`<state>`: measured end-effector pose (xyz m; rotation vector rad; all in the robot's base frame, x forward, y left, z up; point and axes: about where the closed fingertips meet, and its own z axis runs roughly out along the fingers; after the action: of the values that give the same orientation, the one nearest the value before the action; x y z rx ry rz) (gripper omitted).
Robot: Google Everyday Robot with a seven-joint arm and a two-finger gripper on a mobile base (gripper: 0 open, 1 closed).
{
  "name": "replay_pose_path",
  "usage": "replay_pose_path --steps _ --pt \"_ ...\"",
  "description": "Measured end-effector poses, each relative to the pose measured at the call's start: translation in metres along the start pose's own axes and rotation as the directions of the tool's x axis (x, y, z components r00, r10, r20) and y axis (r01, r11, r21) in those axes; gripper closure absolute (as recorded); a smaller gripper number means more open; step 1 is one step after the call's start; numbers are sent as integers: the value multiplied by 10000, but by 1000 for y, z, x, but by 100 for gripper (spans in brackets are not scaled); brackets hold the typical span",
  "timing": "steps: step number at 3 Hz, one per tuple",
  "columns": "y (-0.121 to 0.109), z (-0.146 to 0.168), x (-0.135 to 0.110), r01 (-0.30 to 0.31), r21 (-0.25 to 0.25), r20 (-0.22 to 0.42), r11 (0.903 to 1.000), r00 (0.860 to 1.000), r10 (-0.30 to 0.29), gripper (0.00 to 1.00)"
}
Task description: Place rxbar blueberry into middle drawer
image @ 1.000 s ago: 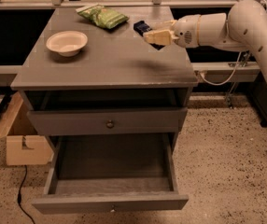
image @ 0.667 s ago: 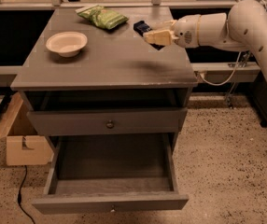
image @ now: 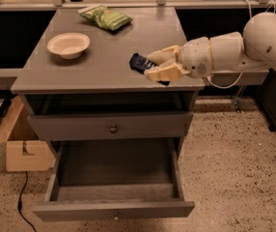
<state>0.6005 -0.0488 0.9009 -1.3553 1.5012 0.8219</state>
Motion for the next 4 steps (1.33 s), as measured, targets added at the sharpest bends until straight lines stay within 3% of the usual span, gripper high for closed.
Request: replay_pose_path --steps 1,3,4 --pt "48 6 29 249 -342 -784 9991 9965 -276 100" --pt "60 14 41 48 -617 -923 9981 9957 -104 100" --pt "78 28 80 -495 -918 -1431 9945 9891 360 100"
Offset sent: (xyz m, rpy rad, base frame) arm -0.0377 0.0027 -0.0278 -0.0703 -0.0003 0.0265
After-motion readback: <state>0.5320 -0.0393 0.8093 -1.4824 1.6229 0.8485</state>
